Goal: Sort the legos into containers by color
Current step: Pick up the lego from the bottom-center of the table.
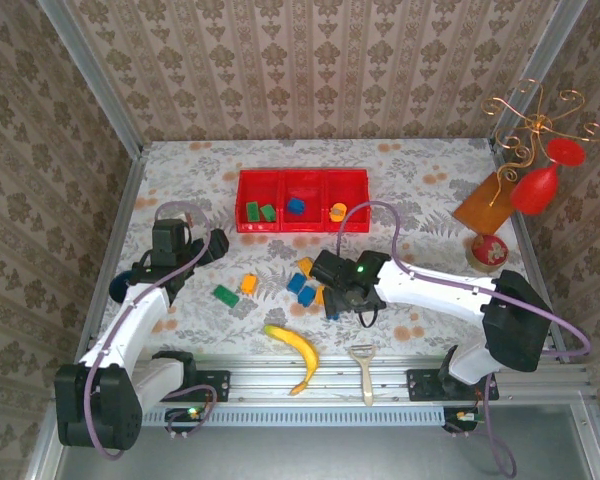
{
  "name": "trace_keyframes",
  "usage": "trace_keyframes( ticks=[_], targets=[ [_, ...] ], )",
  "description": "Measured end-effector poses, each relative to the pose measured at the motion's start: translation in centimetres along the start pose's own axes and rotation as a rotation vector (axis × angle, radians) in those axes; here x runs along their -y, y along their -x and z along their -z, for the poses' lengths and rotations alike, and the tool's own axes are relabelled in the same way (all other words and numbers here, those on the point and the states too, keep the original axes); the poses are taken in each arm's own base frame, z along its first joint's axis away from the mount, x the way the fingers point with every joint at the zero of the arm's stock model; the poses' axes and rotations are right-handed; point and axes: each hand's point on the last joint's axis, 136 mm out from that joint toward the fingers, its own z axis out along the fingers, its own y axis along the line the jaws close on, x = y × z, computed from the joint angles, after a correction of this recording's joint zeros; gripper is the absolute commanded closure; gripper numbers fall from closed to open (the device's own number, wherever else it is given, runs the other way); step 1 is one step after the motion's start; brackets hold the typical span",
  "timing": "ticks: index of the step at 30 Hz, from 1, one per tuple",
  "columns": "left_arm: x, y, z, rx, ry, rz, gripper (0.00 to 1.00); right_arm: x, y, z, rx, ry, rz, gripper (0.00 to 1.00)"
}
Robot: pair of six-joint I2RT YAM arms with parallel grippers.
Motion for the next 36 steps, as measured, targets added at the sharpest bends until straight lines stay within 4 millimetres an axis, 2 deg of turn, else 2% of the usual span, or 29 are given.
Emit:
trace_keyframes(
  ticks=[13,36],
  targets=[
    [0.0,0.0,0.0,-0.002,0.001,0.000,0.00,-0.7,-2.2,-1.2,-0.037,0.021,0.000,0.16],
    [0.0,0.0,-0.4,-0.002,0.000,0.001,0.00,-1.6,-2.3,-1.3,-0.020,0.057,-0.008,0.16]
  ],
)
